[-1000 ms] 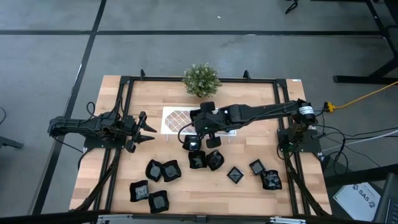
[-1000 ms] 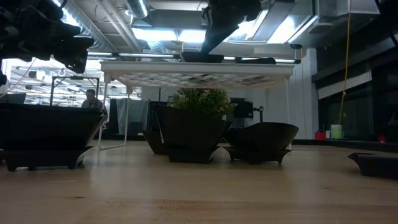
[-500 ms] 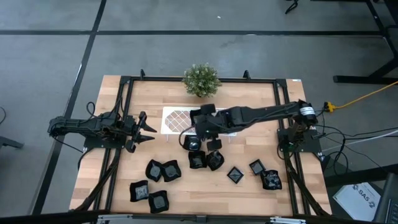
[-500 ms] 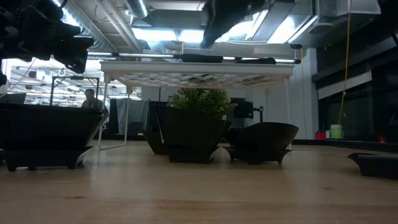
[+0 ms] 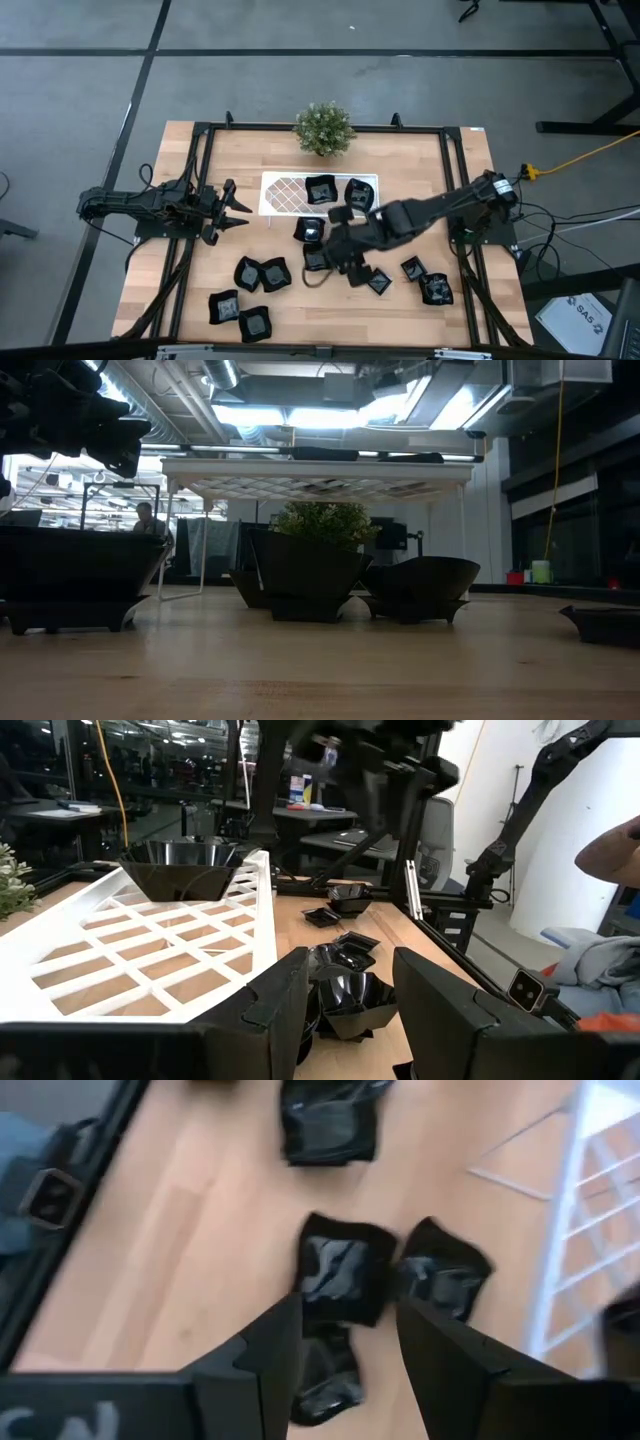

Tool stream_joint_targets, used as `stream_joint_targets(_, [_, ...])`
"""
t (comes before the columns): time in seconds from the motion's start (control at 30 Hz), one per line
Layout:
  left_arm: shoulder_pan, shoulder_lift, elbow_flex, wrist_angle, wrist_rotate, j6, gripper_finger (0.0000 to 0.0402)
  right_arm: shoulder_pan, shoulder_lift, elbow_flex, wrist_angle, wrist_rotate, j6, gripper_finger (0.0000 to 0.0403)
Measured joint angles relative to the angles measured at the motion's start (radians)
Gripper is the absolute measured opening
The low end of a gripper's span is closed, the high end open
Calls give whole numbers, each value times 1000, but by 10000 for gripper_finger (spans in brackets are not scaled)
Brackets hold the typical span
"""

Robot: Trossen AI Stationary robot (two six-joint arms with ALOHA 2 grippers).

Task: Pick & Place Mini shaped plates
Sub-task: Put the black square plate on the shelf

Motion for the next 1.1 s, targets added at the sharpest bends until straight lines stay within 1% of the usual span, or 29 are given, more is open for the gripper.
stream_joint_targets(0.17, [0, 0, 0, 0, 0, 0, 143, 81, 0, 0, -84, 1, 97, 165])
stream_joint_targets(0.33, [0, 0, 0, 0, 0, 0, 143, 155, 0, -41, -108, -1, 172, 165])
stream_joint_targets(0.5, [0, 0, 0, 0, 0, 0, 143, 226, 0, -114, -134, 1, 187, 165])
stream_joint_targets(0.8, [0, 0, 0, 0, 0, 0, 143, 346, 0, -287, -100, 4, 407, 165])
stream_joint_targets(0.87, [0, 0, 0, 0, 0, 0, 143, 373, 0, -311, -80, 33, 455, 165])
stream_joint_targets(1.1, [0, 0, 0, 0, 0, 0, 143, 484, 0, -398, -28, 213, 551, 165])
